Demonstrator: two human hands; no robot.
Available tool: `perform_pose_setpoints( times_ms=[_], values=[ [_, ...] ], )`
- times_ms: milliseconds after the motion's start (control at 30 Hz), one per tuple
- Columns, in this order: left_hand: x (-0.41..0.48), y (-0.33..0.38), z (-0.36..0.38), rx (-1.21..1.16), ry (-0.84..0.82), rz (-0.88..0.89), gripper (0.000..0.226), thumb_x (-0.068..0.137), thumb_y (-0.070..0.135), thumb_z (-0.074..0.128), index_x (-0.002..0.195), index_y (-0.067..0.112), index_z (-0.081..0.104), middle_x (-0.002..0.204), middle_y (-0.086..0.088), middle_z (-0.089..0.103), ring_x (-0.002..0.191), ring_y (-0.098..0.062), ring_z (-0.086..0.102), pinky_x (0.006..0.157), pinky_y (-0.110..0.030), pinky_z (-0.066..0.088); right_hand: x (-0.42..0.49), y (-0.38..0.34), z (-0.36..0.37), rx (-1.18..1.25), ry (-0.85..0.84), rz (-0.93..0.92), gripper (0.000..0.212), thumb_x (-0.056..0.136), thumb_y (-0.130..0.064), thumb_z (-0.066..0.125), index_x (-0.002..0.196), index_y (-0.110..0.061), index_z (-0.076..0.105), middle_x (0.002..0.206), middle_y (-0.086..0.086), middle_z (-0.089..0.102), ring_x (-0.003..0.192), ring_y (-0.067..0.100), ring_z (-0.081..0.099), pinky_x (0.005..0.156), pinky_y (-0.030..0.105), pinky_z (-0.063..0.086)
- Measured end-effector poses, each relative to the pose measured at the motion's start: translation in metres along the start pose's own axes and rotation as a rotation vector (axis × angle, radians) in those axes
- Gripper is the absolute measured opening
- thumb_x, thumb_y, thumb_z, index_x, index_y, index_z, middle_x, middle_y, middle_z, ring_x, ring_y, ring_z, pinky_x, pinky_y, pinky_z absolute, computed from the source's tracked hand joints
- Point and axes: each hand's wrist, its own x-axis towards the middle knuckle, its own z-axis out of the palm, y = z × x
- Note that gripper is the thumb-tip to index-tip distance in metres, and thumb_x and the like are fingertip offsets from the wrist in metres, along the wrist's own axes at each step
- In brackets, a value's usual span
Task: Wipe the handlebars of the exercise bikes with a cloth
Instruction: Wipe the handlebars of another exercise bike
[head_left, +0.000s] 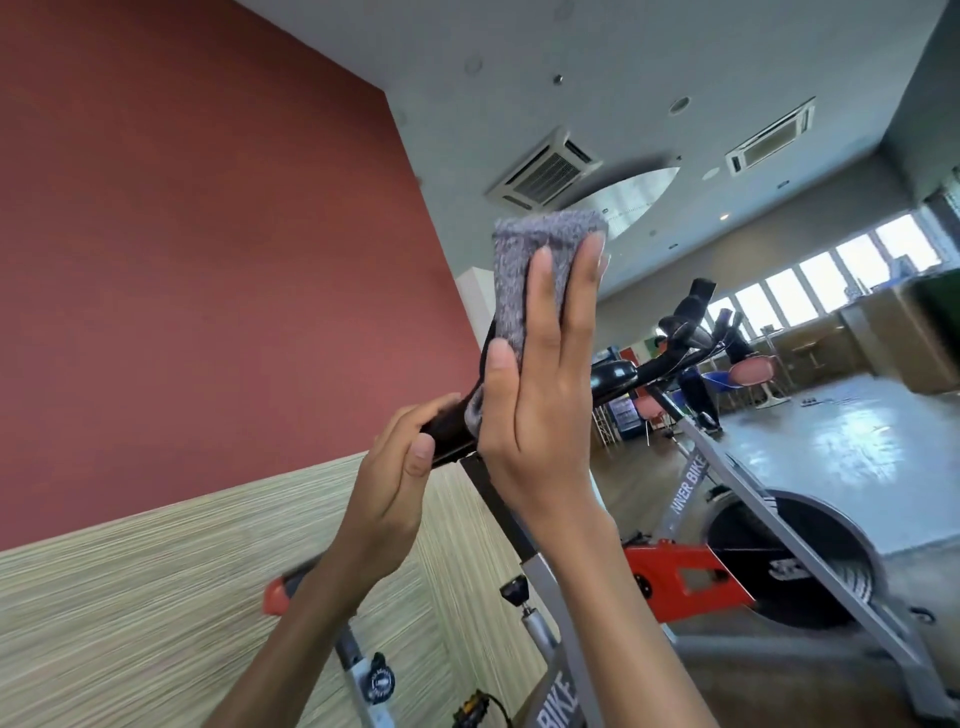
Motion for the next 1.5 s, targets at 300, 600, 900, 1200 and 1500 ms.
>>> perform_pose_setpoints(
  times_ms=[300,600,900,1200,1500],
  values=[
    [-0.005,-0.018,0.006,0.015,0.087,0.044,0.041,0.101,0.055,0.024,0.140,0.046,0.036,0.132,0.018,0.046,0.126,-0.020,0.049,0.102,-0.049,0.044,-0.013,0.002,-0.003,-0.086,-0.061,-0.057,0.054,0.102,-0.016,0.032,0.150,-0.002,0.013,0.158,0.010,-0.005,0.148,0.042,0.000,0.121,0.050,0.016],
    [-0.010,-0.019,0.013,-0.002,0.129,0.005,0.038,0.101,0.055,0.025,0.137,0.048,0.037,0.128,0.016,0.047,0.123,-0.027,0.049,0.102,-0.053,0.043,-0.016,-0.004,-0.006,-0.217,-0.111,-0.101,0.052,0.102,-0.017,0.032,0.148,-0.001,0.015,0.160,0.008,-0.007,0.148,0.041,-0.004,0.122,0.042,0.008],
    [-0.009,-0.008,0.013,0.011,0.129,0.016,0.031,0.102,0.049,0.026,0.130,0.053,0.038,0.122,0.030,0.045,0.120,-0.009,0.047,0.103,-0.022,0.035,-0.026,0.008,-0.029,-0.693,-0.325,-0.492,0.051,0.100,-0.025,0.042,0.148,-0.012,0.033,0.161,0.009,0.008,0.149,0.032,0.002,0.121,0.048,0.012],
    [-0.014,-0.020,0.020,-0.048,0.164,0.023,0.043,0.102,0.031,0.029,0.140,0.016,0.045,0.129,0.009,0.048,0.123,-0.010,0.045,0.108,-0.018,0.029,-0.010,-0.005,-0.043,-0.857,-0.432,-0.563,0.050,0.100,-0.021,0.047,0.147,-0.007,0.036,0.154,0.015,0.025,0.147,0.031,0.007,0.120,0.050,0.010],
    [-0.020,-0.056,0.029,-0.341,0.190,0.009,0.046,0.102,0.054,0.023,0.139,0.031,0.039,0.128,0.008,0.051,0.124,-0.013,0.049,0.105,-0.033,0.039,-0.014,-0.028,-0.041,-1.099,-0.532,-0.599,0.048,0.098,-0.022,0.045,0.143,-0.005,0.042,0.152,0.016,0.036,0.145,0.034,0.020,0.122,0.047,0.006]
  ],
)
